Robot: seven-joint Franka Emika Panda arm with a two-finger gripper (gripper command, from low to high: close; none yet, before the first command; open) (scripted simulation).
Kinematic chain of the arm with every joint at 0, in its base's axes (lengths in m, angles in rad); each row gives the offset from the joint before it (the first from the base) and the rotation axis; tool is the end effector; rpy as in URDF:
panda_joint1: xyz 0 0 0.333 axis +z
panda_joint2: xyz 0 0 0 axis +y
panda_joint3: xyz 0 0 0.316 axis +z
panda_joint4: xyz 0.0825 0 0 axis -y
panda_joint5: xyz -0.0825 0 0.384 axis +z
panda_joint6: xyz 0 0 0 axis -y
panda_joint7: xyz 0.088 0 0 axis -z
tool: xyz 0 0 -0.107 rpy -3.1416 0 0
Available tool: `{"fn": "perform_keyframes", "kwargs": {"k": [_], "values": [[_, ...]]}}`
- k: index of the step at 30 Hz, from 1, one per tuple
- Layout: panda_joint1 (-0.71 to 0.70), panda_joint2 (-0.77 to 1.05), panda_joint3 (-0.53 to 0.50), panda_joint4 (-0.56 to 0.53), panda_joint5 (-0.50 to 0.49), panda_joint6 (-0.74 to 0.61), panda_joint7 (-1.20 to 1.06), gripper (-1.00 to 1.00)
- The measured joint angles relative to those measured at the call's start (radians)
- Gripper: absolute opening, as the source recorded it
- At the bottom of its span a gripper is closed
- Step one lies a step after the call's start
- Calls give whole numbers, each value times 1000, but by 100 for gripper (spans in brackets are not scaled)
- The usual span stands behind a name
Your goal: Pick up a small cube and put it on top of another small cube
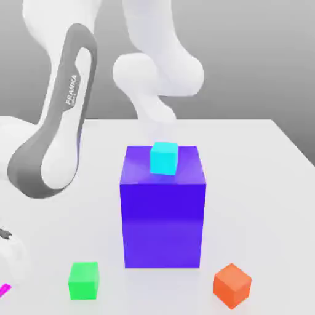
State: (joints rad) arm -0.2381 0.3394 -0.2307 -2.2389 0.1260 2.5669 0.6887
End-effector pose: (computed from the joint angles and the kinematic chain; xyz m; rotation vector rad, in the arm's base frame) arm 0.4850 -0.2498 0.2199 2.5409 -1.8345 0.0029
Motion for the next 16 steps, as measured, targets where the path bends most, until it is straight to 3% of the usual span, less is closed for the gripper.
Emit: {"fn": "perform_keyframes", "kwargs": {"k": [7,12,13,16], "values": [[99,-222,25,-255,-82,41,147,-100],[94,-126,64,-292,-34,173,129,-100],[87,-96,73,-291,-21,202,120,100],[87,-96,73,-291,-21,202,120,100]]}}
